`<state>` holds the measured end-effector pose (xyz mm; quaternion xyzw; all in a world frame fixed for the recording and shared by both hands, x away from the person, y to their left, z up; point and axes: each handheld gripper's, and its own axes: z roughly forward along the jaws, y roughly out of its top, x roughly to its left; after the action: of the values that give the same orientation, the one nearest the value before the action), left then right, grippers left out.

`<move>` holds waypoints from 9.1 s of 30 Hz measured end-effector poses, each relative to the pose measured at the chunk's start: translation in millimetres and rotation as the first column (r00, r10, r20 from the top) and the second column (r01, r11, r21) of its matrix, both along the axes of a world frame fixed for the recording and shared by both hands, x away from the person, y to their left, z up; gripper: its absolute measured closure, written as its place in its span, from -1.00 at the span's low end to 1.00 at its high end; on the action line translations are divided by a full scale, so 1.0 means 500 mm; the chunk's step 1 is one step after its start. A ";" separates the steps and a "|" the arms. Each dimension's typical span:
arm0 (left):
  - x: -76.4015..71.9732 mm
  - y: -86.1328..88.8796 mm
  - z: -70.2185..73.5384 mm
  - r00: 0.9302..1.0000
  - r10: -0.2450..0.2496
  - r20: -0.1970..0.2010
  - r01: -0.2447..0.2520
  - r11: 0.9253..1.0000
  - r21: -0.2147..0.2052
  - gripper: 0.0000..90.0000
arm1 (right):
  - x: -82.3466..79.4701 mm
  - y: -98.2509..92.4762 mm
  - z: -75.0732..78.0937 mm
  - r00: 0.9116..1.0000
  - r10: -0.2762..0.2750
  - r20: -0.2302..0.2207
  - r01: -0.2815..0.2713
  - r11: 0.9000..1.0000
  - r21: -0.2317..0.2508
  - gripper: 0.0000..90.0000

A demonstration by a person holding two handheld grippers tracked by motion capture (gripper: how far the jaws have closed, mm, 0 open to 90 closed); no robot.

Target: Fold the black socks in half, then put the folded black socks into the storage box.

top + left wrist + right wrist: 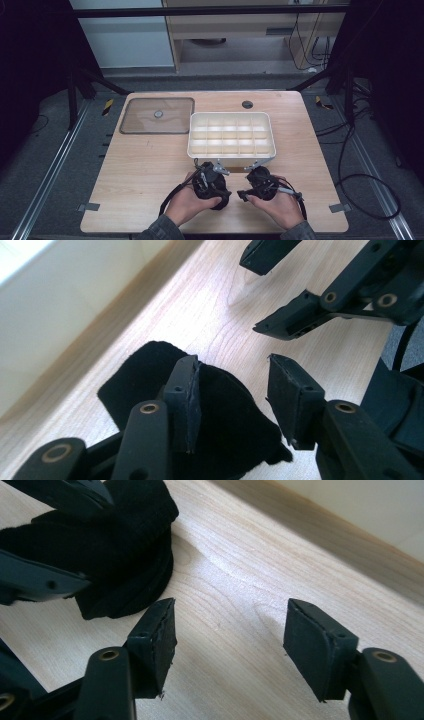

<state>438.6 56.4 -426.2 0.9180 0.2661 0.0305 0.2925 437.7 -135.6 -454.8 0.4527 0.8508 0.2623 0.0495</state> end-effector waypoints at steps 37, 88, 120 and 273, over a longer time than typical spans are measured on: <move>0.022 0.190 -0.006 0.986 0.162 0.044 -0.162 0.987 0.003 -0.26 | 0.006 0.098 0.056 0.995 -0.022 0.093 0.021 1.000 0.012 -0.37; 0.016 0.269 -0.085 0.976 0.216 0.008 -0.216 0.974 0.067 -0.68 | 0.027 0.178 -0.017 0.995 -0.057 -0.076 0.056 0.998 -0.015 -0.31; 0.019 0.235 -0.082 0.981 0.192 -0.006 -0.191 0.978 0.080 -0.61 | 0.032 0.164 -0.029 0.984 -0.071 -0.166 0.083 0.994 0.064 -0.28; 0.028 0.343 -0.152 0.913 0.375 0.160 -0.375 0.926 -0.035 -0.99 | 0.211 -0.086 0.206 0.994 -0.060 0.088 0.079 0.969 -0.235 0.68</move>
<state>452.5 228.1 -502.0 0.8438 0.4124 0.1607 0.3036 543.3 -178.7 -351.6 0.4623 0.8570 0.1742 0.1467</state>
